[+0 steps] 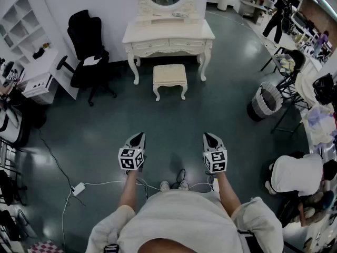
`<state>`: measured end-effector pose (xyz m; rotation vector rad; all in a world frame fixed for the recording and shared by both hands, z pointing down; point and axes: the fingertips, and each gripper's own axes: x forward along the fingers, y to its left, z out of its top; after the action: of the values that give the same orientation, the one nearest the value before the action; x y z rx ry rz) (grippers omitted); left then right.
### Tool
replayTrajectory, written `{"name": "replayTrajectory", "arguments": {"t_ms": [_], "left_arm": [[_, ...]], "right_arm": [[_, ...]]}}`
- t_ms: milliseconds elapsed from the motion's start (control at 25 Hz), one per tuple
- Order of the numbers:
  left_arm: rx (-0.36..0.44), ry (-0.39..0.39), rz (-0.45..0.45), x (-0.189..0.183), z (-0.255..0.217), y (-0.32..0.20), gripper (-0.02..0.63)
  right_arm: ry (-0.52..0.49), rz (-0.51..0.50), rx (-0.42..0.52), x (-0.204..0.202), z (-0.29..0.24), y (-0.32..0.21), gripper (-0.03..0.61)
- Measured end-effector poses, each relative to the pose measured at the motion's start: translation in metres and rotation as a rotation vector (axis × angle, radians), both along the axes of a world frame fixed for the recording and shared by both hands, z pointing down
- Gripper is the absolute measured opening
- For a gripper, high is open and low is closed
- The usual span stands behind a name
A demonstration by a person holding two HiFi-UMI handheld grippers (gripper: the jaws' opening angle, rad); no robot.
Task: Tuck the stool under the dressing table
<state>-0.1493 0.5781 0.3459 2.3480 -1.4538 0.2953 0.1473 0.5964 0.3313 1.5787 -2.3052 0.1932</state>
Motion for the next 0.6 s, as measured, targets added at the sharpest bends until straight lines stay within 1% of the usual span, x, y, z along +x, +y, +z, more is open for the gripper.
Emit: {"name": "replayTrajectory", "arguments": {"t_ms": [400, 600], "left_arm": [[0.0, 0.002, -0.007, 0.0009, 0.0001, -0.0017, 0.017], [-0.005, 0.003, -0.005, 0.0034, 0.0026, 0.0002, 0.017]], "right_arm": [[0.003, -0.011, -0.009, -0.001, 0.0037, -0.0003, 0.0], [-0.032, -0.016, -0.019, -0.0002, 0.006, 0.0015, 0.002]]}}
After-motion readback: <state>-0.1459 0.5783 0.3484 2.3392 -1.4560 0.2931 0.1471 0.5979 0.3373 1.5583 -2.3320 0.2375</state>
